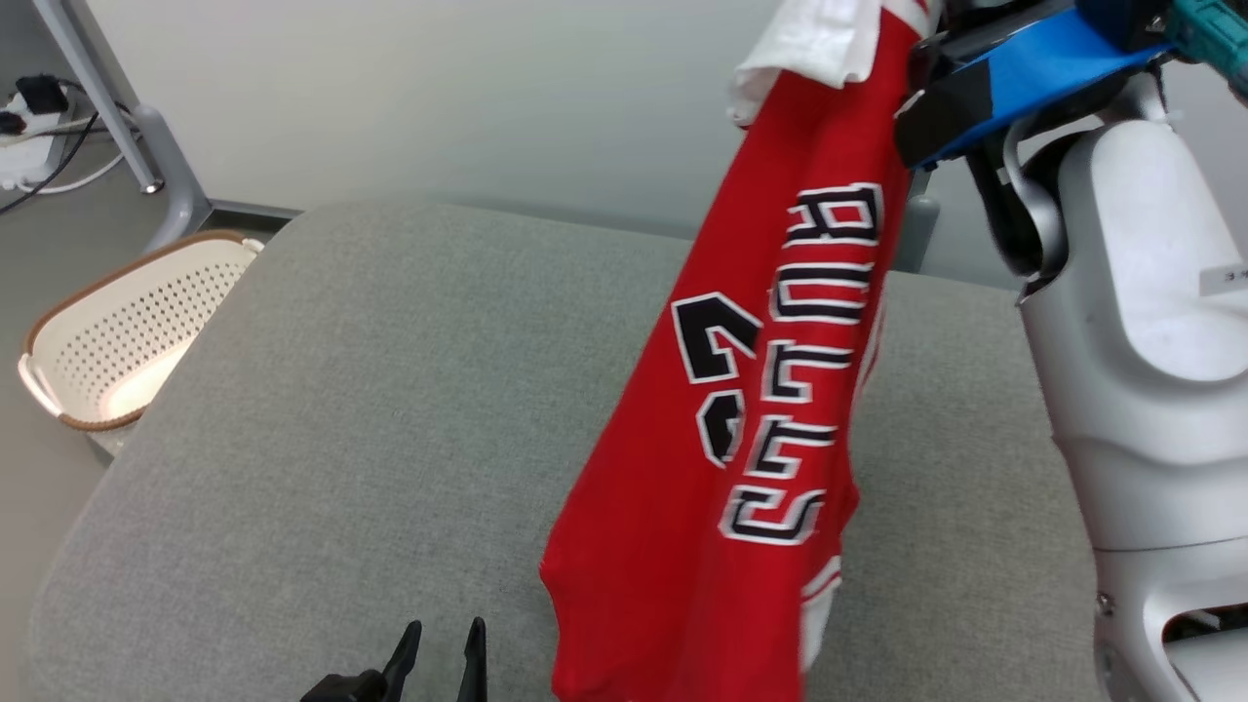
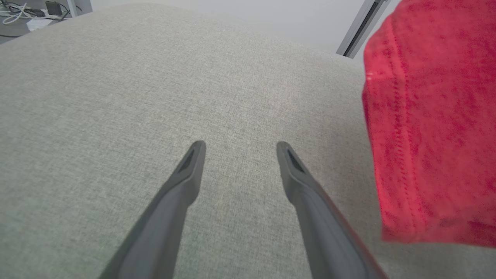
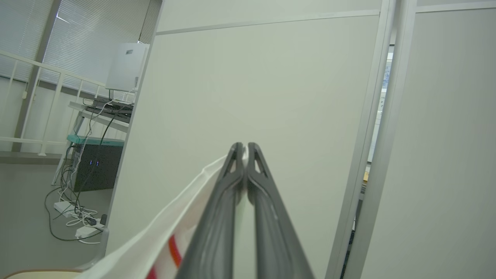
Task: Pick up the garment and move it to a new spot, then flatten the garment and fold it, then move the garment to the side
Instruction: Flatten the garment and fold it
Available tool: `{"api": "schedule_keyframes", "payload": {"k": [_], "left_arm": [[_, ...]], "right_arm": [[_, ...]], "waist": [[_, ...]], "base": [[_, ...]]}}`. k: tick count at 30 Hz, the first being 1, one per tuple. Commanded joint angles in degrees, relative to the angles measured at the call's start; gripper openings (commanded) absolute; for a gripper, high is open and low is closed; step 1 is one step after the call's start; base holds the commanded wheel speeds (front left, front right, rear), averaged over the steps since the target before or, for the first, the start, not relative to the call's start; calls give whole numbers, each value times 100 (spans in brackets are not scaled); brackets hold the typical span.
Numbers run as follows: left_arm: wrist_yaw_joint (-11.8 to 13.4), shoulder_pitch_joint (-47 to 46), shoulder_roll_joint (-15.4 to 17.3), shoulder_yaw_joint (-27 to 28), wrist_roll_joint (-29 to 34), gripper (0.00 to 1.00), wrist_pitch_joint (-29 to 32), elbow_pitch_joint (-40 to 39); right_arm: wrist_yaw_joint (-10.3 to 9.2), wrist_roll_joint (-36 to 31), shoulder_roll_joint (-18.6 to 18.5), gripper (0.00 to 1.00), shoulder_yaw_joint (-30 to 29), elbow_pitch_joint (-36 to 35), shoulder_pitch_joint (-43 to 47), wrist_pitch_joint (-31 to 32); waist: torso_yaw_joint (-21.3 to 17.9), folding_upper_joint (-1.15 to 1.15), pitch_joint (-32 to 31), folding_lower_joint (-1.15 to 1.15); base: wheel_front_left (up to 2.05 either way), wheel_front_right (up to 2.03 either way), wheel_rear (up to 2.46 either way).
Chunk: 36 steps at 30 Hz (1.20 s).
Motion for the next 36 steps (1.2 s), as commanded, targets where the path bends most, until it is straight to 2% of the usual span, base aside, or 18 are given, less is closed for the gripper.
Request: {"api": "schedule_keyframes", "payload": {"k": [1,7,8,9,10,15,20,29,36], "left_arm": [[-22,-190,-4,-54,-28,100,-16,-45],[-31,-531,-3,-239,-102,100,-16,-86],[-33,-581,-4,-267,-119,100,-16,-92],[-29,-623,-2,-283,-141,100,-16,-103],[-21,-657,-2,-298,-148,100,-16,-113],[30,-728,-3,-307,-156,100,-16,-156],[13,-742,-1,-251,-78,100,-16,-208],[-108,-840,-3,-648,-110,100,-16,-267],[-154,-966,1,-1211,-288,100,-16,-69]], "right_arm": [[-2,-229,-108,0,-153,212,-134,54],[-2,-1385,-466,0,-942,1426,-374,37],[-2,-1583,-497,26,-1094,1586,-375,10],[-2,-1718,-492,73,-1252,1718,-348,-40],[-2,-1819,-459,100,-1446,1833,-303,-111],[-2,-2138,-252,100,-1794,2268,32,-528],[-2,-1979,-87,100,-1812,2432,559,-701],[-2,-1006,35,100,-1651,1443,2496,-704],[-2,-643,72,100,-1956,756,3646,-703]], "waist": [[205,0,249,0],[534,0,750,0],[567,0,831,0],[584,0,886,0],[593,0,928,0],[451,0,1005,0],[123,0,932,0],[-576,0,705,0],[-1014,0,631,0]], "base": [[0,0,0],[0,0,0],[0,0,0],[0,0,0],[0,0,0],[0,0,0],[0,0,0],[0,0,0],[0,0,0]]}}
